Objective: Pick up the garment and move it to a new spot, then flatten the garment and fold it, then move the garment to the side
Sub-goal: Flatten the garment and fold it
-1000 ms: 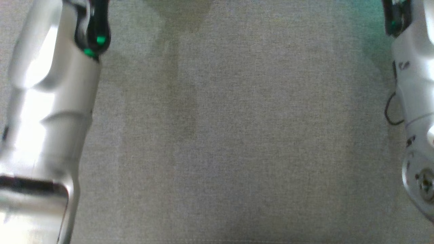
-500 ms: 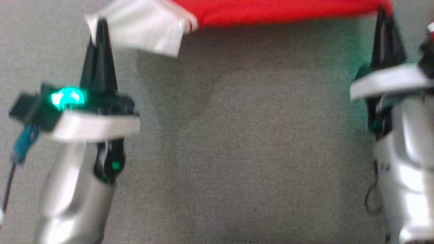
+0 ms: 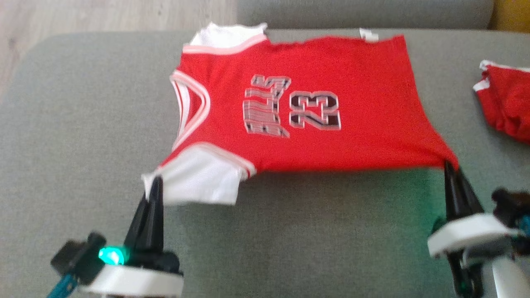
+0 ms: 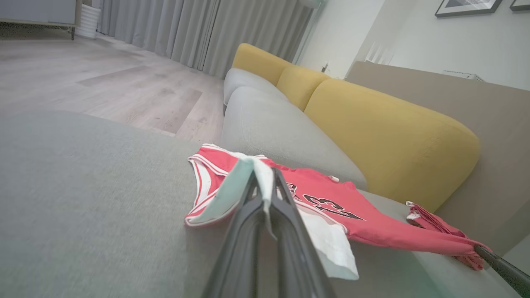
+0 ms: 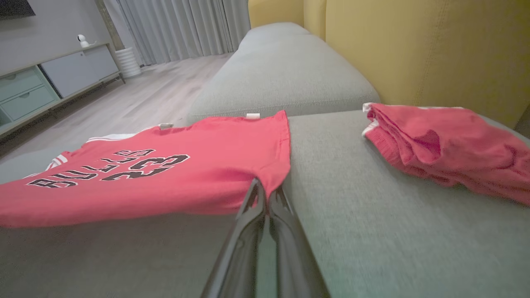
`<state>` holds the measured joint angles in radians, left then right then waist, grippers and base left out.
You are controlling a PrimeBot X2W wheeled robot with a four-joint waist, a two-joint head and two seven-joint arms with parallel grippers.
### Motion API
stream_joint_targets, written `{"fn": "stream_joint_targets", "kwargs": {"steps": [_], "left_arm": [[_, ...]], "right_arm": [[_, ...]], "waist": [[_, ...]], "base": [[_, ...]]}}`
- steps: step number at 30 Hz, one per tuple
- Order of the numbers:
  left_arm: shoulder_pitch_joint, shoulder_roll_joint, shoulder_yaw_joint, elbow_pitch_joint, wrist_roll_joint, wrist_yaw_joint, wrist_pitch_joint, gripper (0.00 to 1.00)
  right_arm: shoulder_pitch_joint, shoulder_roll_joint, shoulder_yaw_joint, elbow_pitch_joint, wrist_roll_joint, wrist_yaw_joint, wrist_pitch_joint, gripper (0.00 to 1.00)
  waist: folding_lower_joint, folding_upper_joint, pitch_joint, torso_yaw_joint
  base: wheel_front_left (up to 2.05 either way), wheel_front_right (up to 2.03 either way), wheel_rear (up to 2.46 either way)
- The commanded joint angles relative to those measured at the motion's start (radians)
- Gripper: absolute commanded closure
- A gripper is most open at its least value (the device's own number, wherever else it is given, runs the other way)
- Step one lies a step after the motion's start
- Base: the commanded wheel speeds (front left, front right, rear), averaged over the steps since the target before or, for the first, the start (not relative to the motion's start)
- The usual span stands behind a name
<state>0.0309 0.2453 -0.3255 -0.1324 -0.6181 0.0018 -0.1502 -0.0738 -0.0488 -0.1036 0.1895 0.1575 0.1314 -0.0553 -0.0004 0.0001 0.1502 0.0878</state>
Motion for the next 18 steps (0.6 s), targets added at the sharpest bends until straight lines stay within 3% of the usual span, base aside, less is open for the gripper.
{"fn": "stream_joint_targets", "kwargs": {"steps": [1, 9, 18], "left_arm": [[0.018, 0.031, 0.033, -0.063, -0.012, 0.018, 0.013, 1.00], [0.173, 0.055, 0.020, -0.136, -0.040, 0.055, 0.066, 1.00], [0.101, 0.032, -0.014, -0.021, -0.084, 0.020, 0.114, 1.00]], "right_arm": [[0.039, -0.002, 0.021, -0.079, 0.020, -0.001, 0.033, 1.00], [0.230, -0.002, 0.013, -0.230, 0.071, -0.001, 0.190, 1.00], [0.180, -0.002, 0.028, -0.126, 0.098, -0.001, 0.251, 1.00]], "waist": [[0.0004, -0.0001, -0.040, 0.009], [0.0004, -0.0001, -0.066, 0.007], [0.0004, -0.0001, -0.056, 0.013]], "base": [[0.00, 0.00, 0.00], [0.00, 0.00, 0.00], [0.00, 0.00, 0.00]]}}
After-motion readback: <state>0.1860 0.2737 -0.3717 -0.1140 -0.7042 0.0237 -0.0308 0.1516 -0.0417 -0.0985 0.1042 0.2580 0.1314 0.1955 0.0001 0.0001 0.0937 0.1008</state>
